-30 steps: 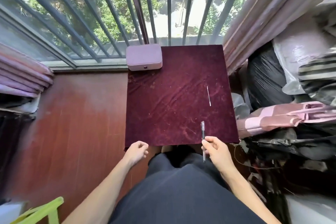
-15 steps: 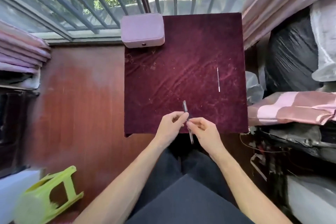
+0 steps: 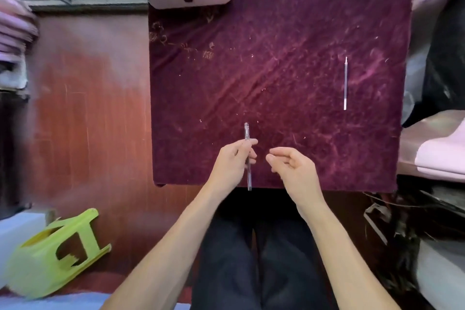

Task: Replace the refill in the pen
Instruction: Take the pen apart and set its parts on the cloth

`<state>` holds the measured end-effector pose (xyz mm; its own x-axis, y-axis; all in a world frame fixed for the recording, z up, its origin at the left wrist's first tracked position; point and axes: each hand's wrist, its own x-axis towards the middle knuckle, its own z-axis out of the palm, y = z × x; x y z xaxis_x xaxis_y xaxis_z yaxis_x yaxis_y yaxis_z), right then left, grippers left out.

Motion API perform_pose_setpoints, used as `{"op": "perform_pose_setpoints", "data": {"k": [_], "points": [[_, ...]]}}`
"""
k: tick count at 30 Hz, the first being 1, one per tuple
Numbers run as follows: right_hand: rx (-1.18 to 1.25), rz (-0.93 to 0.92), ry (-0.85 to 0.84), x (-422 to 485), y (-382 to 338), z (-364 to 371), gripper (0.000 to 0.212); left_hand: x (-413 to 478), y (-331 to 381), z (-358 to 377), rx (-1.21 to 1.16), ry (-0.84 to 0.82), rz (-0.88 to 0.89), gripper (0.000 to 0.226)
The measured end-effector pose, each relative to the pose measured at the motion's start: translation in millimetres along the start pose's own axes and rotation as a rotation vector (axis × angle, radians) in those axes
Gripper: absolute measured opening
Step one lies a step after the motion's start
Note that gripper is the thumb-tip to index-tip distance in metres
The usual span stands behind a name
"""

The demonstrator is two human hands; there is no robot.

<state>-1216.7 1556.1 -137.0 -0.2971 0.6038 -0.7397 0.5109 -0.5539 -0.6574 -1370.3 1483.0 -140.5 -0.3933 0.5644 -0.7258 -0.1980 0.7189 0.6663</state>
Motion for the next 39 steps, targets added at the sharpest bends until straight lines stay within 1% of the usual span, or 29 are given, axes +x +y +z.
{"op": "perform_pose_setpoints", "data": {"k": [3, 6, 8, 11, 16, 20, 23, 27, 31, 35, 39], "points": [[-0.003, -0.047, 0.021, 34, 10, 11, 0.013, 19, -18, -4, -0.043, -0.025, -0.038, 0.041], [-0.013, -0.098, 0.002, 59, 18, 21, 0.014, 30, -28, -7, -0.119, -0.093, -0.053, 0.040], [-0.009, -0.134, -0.023, 70, 19, 28, 0.015, 33, -34, -9, -0.167, -0.130, -0.030, 0.037], [-0.008, -0.201, -0.074, 81, 19, 33, 0.020, 39, -42, -9, -0.178, -0.162, 0.031, 0.036], [-0.030, -0.227, -0.108, 96, 25, 33, 0.012, 51, -60, -10, -0.209, -0.178, 0.089, 0.036], [-0.049, -0.233, -0.122, 102, 33, 30, 0.012, 54, -65, -7, -0.257, -0.220, 0.108, 0.035], [-0.052, -0.241, -0.130, 103, 34, 29, 0.014, 55, -65, -4, -0.268, -0.201, 0.124, 0.034], [-0.019, -0.261, -0.119, 102, 29, 30, 0.014, 54, -60, 5, -0.252, -0.107, 0.133, 0.030], [-0.010, -0.265, -0.105, 102, 27, 34, 0.014, 55, -57, 11, -0.227, -0.051, 0.128, 0.028], [-0.001, -0.258, -0.105, 104, 27, 35, 0.015, 58, -54, 12, -0.194, -0.051, 0.151, 0.029], [0.028, -0.255, -0.115, 108, 28, 36, 0.016, 61, -50, 14, -0.248, -0.053, 0.145, 0.031]]}}
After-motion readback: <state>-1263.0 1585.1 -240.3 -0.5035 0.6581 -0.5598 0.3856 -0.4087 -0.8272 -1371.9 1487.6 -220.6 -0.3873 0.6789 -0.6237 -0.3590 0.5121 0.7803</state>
